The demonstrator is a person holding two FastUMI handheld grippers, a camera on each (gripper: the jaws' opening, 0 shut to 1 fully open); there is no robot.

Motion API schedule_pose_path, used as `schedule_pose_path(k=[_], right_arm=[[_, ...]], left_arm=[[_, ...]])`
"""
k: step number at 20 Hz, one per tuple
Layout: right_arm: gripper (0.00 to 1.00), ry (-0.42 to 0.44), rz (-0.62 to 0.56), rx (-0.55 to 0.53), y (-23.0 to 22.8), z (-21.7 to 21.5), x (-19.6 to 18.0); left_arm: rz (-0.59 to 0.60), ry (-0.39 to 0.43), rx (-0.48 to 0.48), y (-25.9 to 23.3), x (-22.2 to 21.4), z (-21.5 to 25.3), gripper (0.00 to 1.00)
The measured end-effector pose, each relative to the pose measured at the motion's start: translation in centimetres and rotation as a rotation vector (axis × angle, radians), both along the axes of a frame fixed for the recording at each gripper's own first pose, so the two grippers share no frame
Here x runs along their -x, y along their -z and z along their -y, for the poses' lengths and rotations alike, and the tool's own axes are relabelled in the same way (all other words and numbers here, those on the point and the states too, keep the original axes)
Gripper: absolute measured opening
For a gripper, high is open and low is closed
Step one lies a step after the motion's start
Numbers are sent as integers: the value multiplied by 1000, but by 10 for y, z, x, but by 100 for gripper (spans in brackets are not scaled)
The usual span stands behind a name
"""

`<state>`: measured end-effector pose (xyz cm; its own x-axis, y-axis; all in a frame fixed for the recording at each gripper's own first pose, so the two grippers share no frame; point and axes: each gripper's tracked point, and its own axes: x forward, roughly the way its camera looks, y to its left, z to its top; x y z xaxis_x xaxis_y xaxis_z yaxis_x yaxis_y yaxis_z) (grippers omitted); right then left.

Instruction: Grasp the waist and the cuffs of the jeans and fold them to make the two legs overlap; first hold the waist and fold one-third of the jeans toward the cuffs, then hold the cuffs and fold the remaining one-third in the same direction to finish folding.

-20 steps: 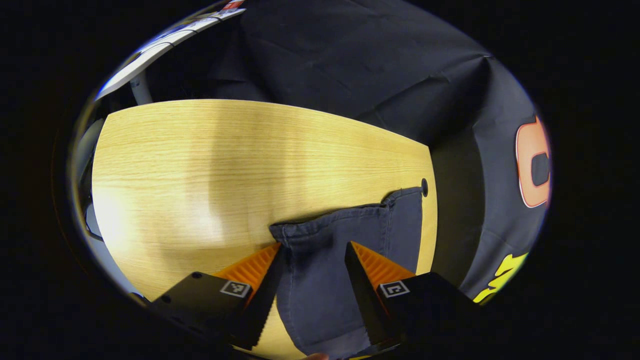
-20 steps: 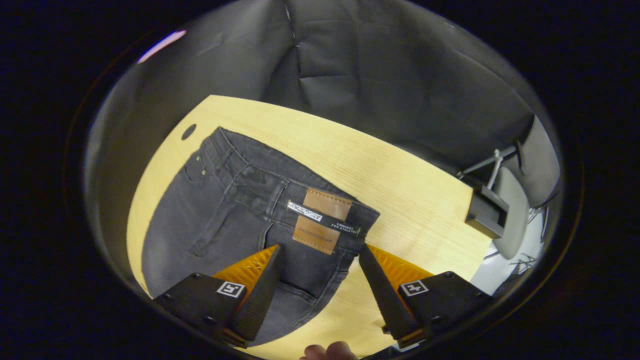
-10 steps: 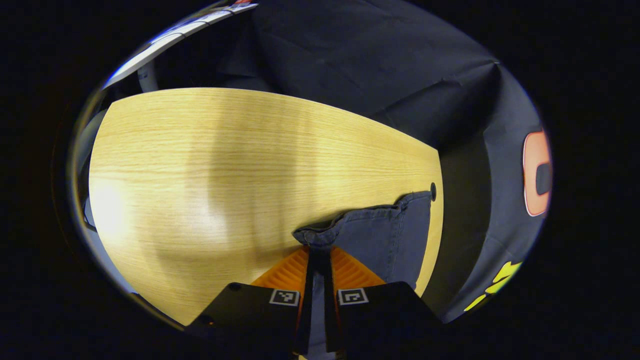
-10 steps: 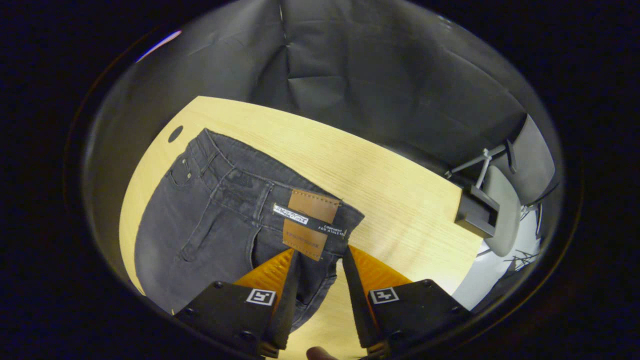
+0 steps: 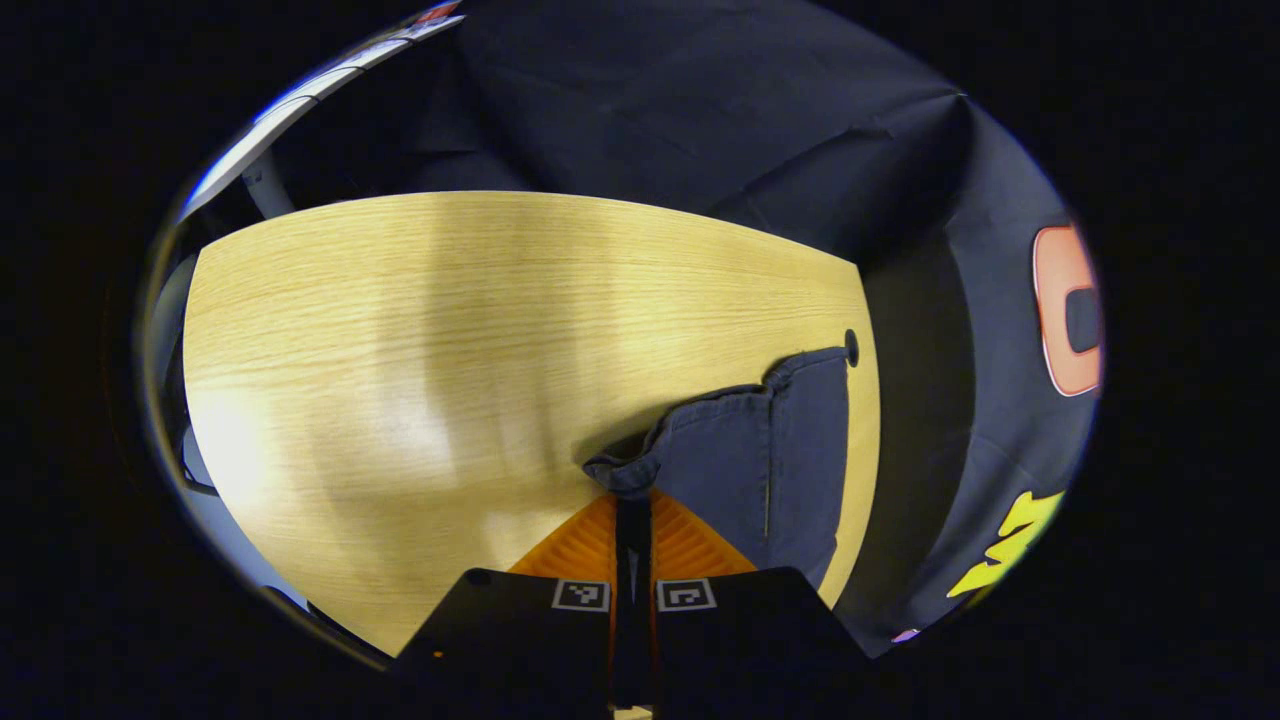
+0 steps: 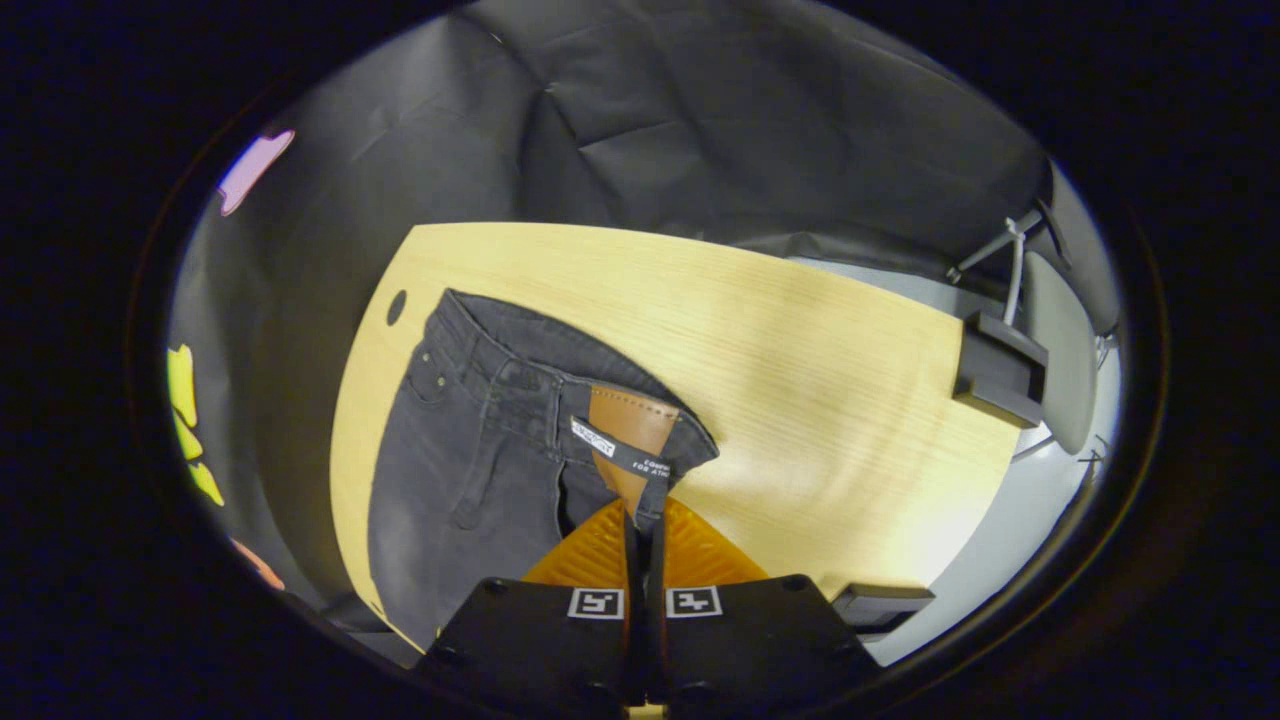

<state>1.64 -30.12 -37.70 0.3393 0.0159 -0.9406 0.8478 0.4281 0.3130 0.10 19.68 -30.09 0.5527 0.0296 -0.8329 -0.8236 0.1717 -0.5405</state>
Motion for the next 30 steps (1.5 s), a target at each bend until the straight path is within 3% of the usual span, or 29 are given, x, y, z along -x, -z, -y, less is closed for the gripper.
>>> schedule_pose_path(k=[6, 10, 14, 21, 25, 30], right_arm=[[0, 35, 113, -139, -65, -25, -23], [1, 67, 162, -272, -102, -35, -63], [0, 134, 180, -384, -118, -30, -114], [0, 205, 186, -449, -109, -20, -218], [0, 189, 159, -449, -76, -19, -251], [0, 183, 166, -456, -42, -23, -269]], left_arm=[[78, -67, 55, -54, -11, 6, 3], [104, -93, 119, -81, -45, 7, 3], [80, -175, 191, -90, -85, -4, 4], [18, -238, 222, -81, -160, -26, 3], [15, -163, 170, -59, -221, -25, 3], [8, -108, 110, -20, -264, -22, 3]])
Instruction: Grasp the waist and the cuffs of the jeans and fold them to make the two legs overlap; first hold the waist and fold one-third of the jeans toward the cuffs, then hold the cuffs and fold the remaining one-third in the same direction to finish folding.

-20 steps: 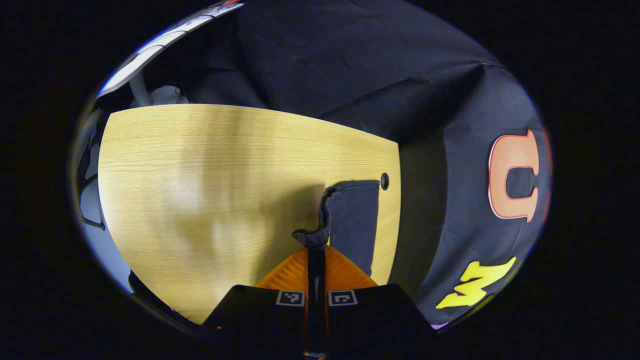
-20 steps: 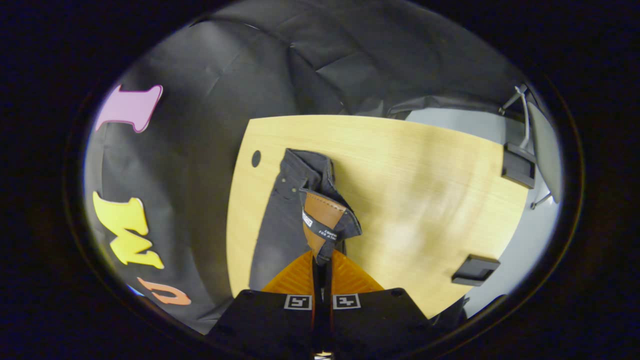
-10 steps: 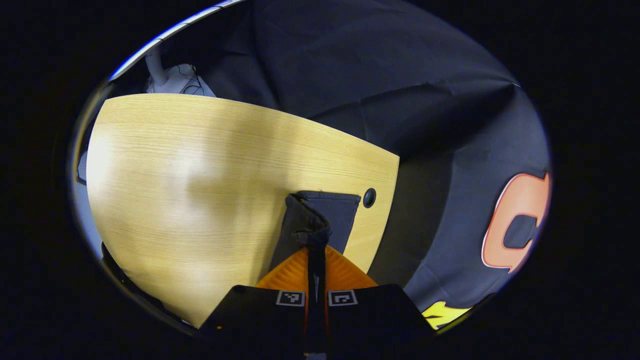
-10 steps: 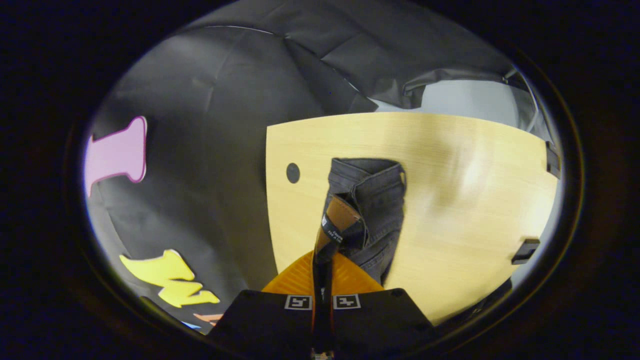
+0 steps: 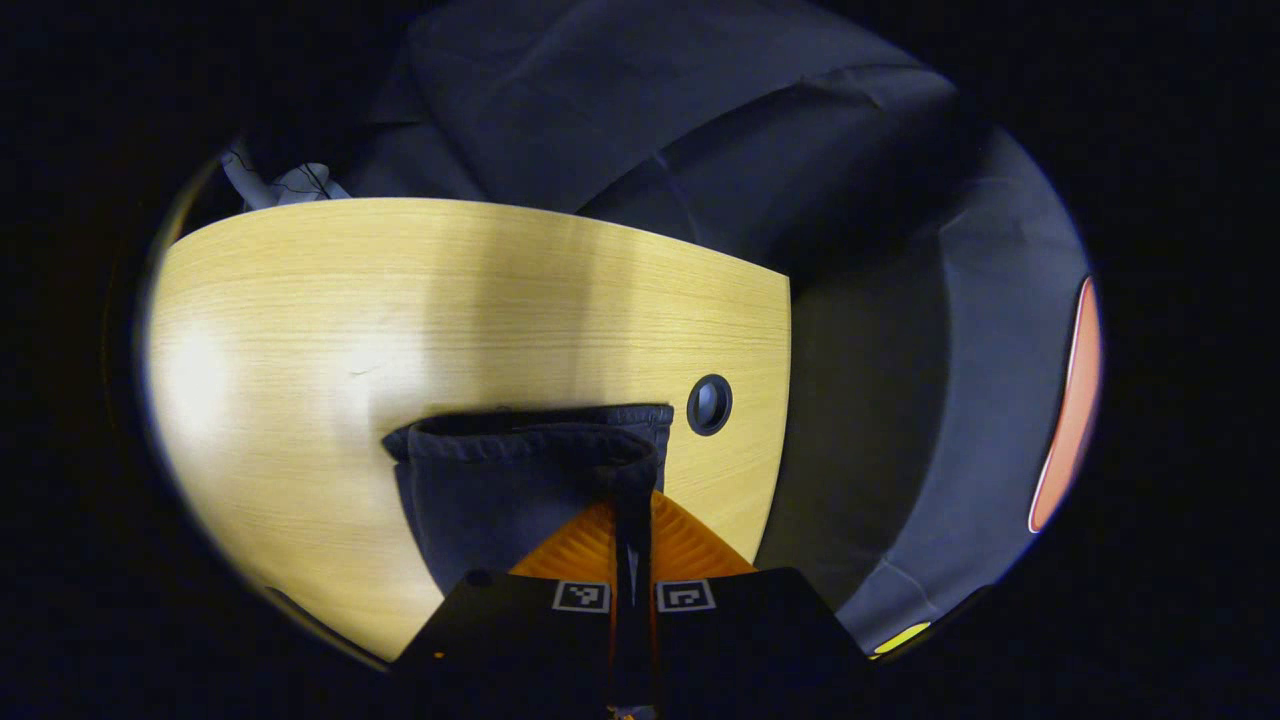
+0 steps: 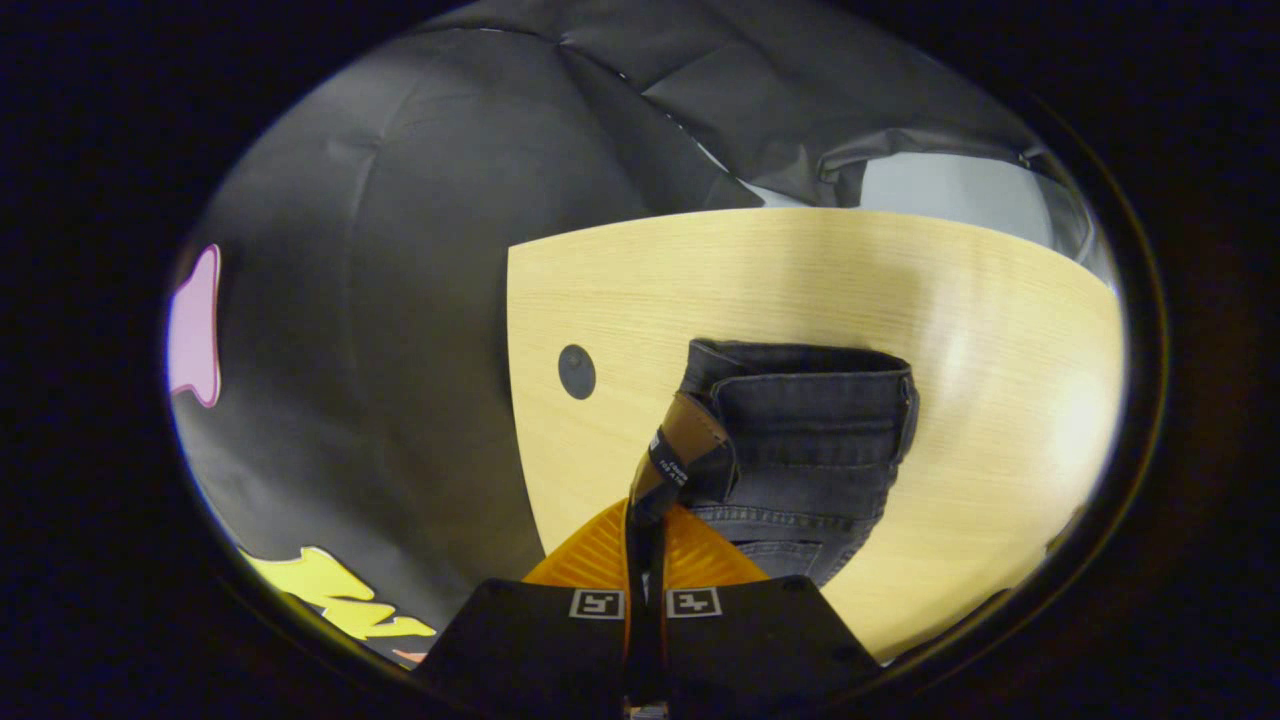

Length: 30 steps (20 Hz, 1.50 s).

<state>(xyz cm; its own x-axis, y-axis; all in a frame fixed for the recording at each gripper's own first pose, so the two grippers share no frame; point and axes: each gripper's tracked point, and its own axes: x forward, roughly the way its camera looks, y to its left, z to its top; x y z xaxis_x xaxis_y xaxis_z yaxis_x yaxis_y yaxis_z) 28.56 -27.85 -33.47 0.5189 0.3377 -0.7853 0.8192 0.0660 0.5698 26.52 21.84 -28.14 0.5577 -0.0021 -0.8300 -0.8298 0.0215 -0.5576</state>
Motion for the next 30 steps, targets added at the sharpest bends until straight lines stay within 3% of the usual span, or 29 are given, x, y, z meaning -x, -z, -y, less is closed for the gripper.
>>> schedule_pose_path(k=[5, 6, 8, 9, 11, 13, 15, 16, 17, 22, 25, 28, 30], right_arm=[[1, -33, -3, 37, 33, -1, -7], [0, -32, 2, 38, 35, -1, -9], [10, -32, 17, 40, 35, -1, -13], [9, -26, 31, 34, 34, 1, -16], [21, 45, 114, 3, 17, 9, -32], [53, 85, 145, 41, 8, 19, -33], [82, -18, 178, 135, -5, 13, -24], [84, -89, 197, 217, -13, 12, -16], [93, -153, 224, 314, -25, 12, -12], [93, -378, 420, 763, -119, 2, 18], [93, -502, 565, 984, -168, -32, 43], [93, -592, 675, 1191, -178, -64, 73], [92, -613, 716, 1241, -175, -80, 87]], left_arm=[[-72, 48, -34, 32, -3, 2, 0], [-73, 56, -36, 36, -5, 2, 3], [-77, 69, -39, 38, -5, 3, 7], [-94, 70, -42, 40, -3, 3, 14], [-108, 73, -50, 42, -4, 3, 26], [-113, 101, -59, 30, -8, 9, 62], [-97, 144, -78, 10, -5, 16, 100], [-68, 168, -103, -6, -7, 18, 99], [-41, 208, -150, -24, -7, 21, 100], [166, 516, -615, -159, -3, 38, 100], [346, 637, -857, -251, 14, 73, 99], [458, 721, -1054, -281, 47, 119, 98], [498, 773, -1131, -278, 72, 150, 98]])
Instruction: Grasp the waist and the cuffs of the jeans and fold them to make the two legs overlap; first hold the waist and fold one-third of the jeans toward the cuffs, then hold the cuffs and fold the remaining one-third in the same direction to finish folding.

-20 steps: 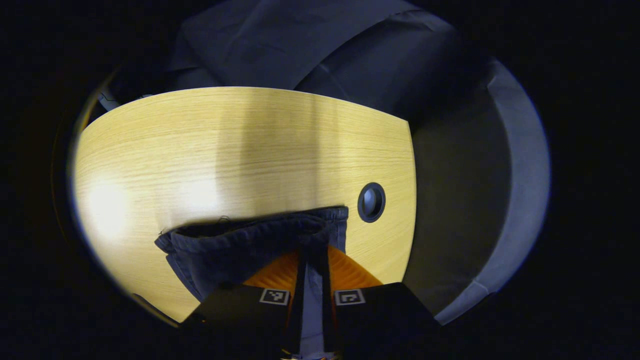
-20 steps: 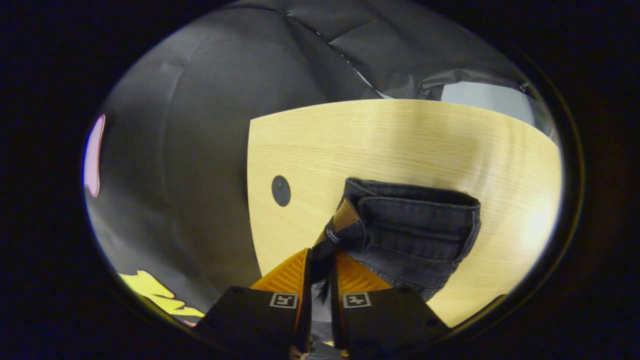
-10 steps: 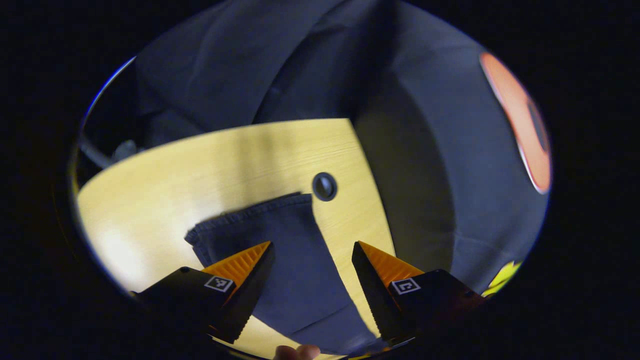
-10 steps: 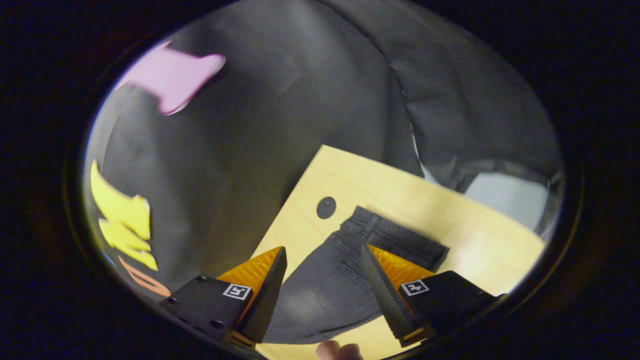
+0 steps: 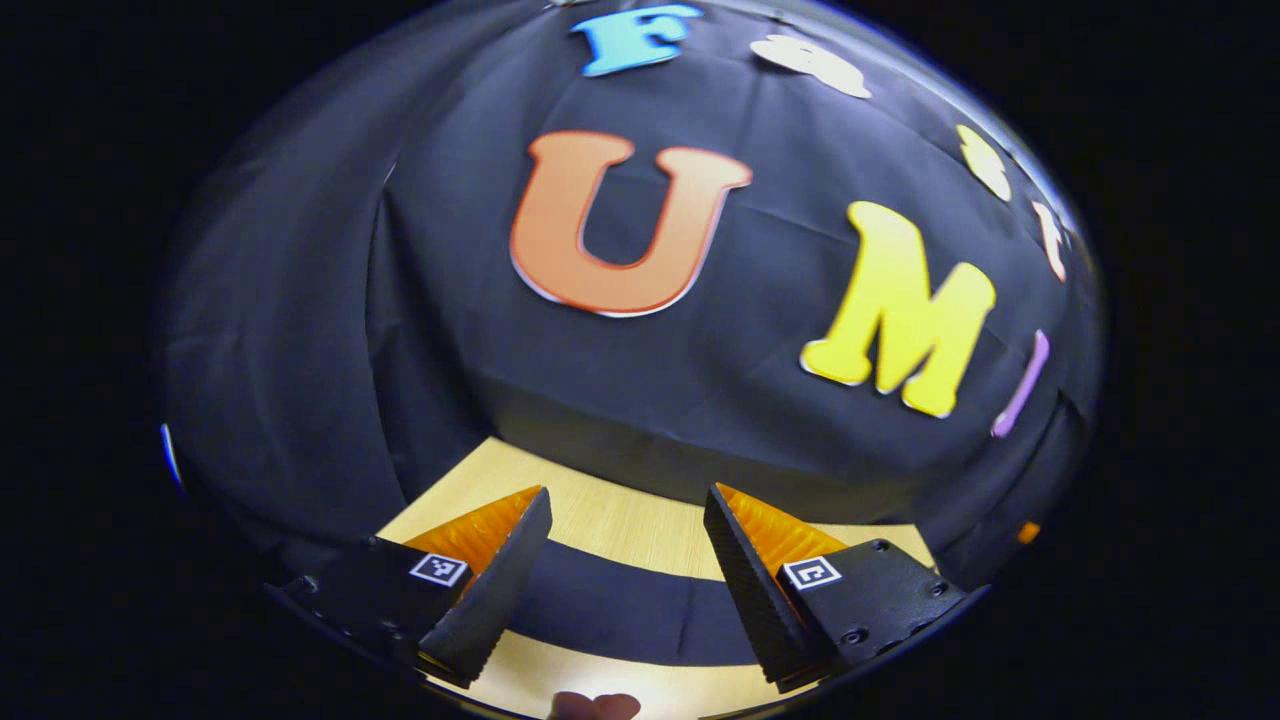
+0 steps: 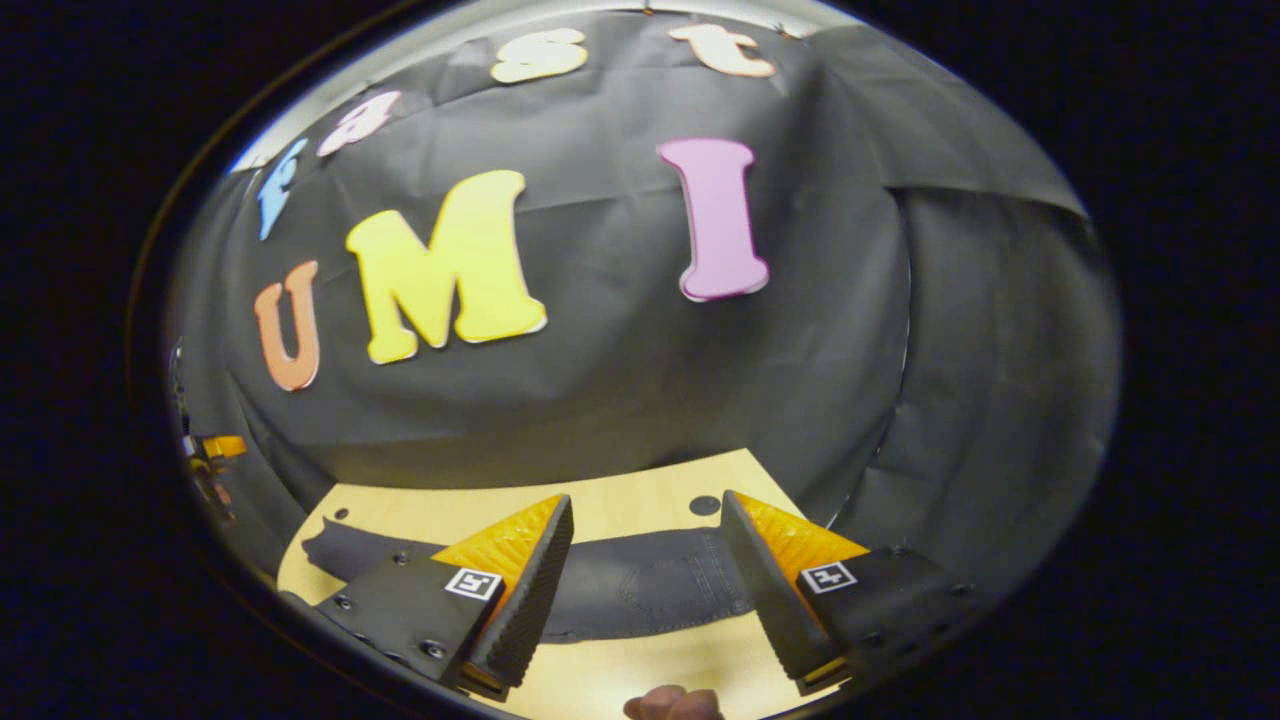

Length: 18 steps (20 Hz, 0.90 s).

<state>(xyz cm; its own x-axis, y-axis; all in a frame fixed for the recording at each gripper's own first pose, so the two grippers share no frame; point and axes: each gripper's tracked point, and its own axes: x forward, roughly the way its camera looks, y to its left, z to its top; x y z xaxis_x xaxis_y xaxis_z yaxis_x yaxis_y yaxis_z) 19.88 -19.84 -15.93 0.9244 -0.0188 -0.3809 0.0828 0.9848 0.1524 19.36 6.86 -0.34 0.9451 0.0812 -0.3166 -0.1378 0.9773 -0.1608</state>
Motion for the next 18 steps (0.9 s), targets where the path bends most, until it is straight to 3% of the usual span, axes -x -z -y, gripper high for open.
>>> schedule_pose_path(k=[1, 2, 4, 8, 9, 12, 13, 14, 16, 18], right_arm=[[85, -11, 5, 11, 2, -4, 6], [100, -21, 12, 27, 0, -10, 17], [93, -21, 38, 68, -13, -22, 53], [96, -19, 45, 91, -9, -31, 93], [93, -15, 39, 91, -3, -28, 98], [96, -8, 7, 77, 14, -18, 107], [93, -7, -4, 72, 20, -16, 106], [97, -2, -12, 73, 25, -12, 104], [94, 16, -34, 63, 37, 0, 99], [96, 39, -65, 47, 57, 19, 89]], left_arm=[[8, 25, -16, 3, 12, 13, 98], [17, 46, -26, 7, 29, 27, 98], [44, 97, -42, 11, 61, 57, 99], [73, 132, -82, 21, 106, 91, 98], [68, 128, -89, 24, 112, 95, 98], [71, 116, -96, 25, 120, 106, 99], [68, 114, -91, 26, 120, 109, 99], [68, 112, -95, 27, 122, 110, 98], [43, 116, -95, 30, 122, 114, 99], [23, 124, -86, 32, 122, 120, 99]])
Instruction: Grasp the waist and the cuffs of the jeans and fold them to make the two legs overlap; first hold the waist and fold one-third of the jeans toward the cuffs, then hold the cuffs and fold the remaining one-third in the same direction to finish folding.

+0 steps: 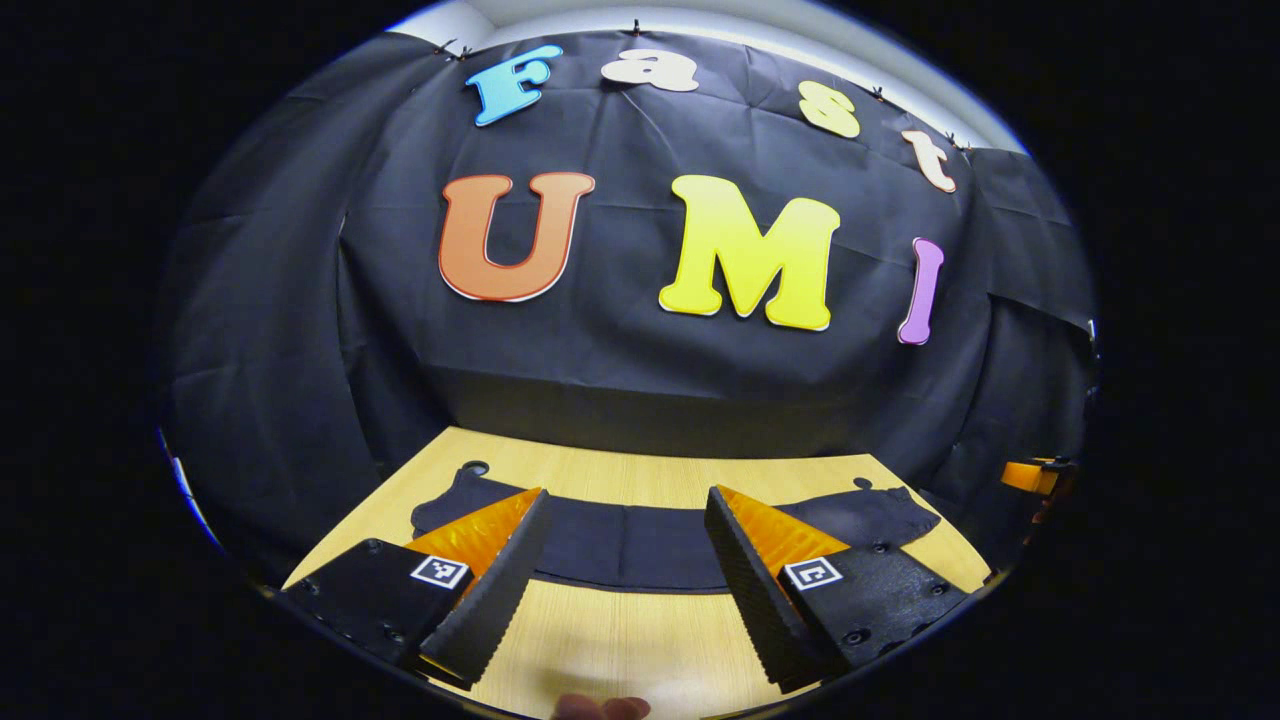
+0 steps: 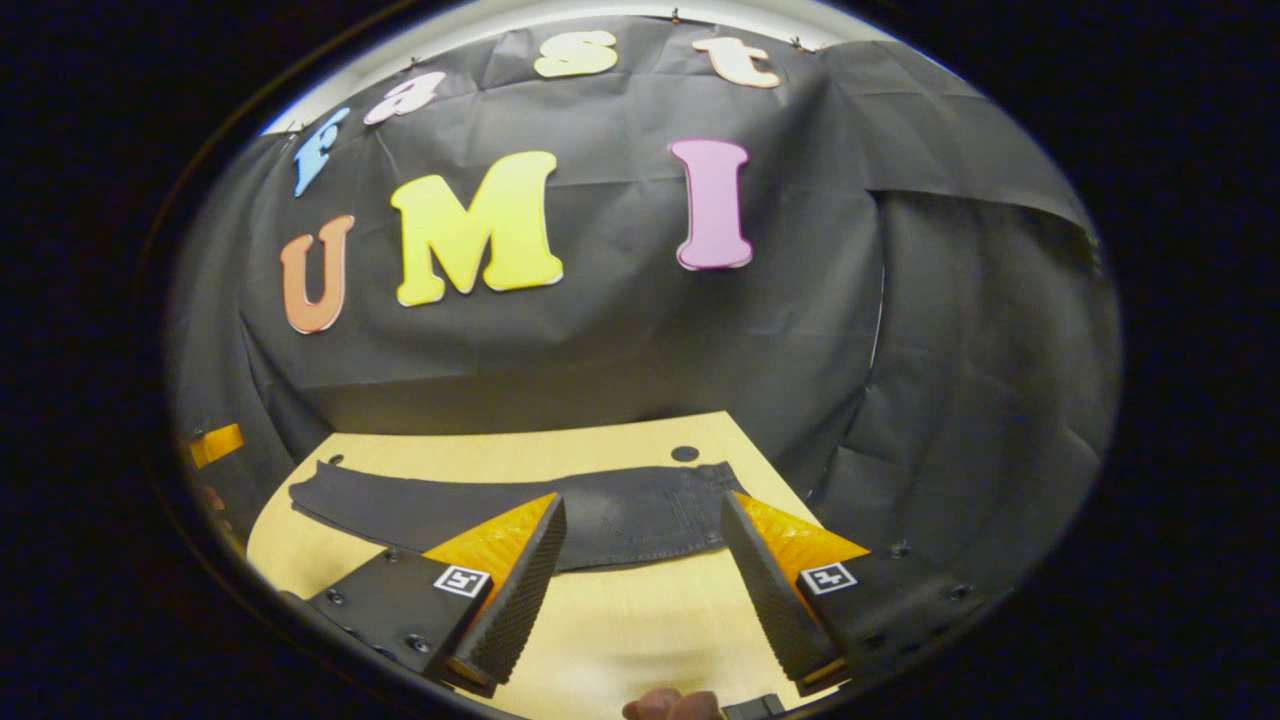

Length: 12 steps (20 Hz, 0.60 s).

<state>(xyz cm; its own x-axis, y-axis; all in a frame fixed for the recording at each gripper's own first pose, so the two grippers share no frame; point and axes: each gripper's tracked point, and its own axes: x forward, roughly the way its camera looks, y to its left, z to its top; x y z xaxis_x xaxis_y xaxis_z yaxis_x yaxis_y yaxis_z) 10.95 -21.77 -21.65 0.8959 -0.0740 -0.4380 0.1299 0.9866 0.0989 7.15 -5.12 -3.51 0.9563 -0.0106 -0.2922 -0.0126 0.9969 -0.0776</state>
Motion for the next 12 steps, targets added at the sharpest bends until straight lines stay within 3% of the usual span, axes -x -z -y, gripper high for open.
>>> schedule_pose_path(k=[1, 6, 8, 9, 12], right_arm=[[93, 19, -20, -20, 14, 12, -9], [97, 167, -130, -176, 101, 78, -64], [93, 233, -174, -233, 141, 102, -83], [98, 260, -196, -257, 159, 113, -90], [99, 327, -236, -321, 197, 134, -108]], left_arm=[[-6, -1, -5, 0, -1, 2, 99], [-50, -5, -32, 4, -10, 10, 99], [-67, -22, -39, 7, -12, 8, 99], [-82, -34, -32, 11, -11, 7, 99], [-134, -57, -1, 25, -8, 7, 99]])
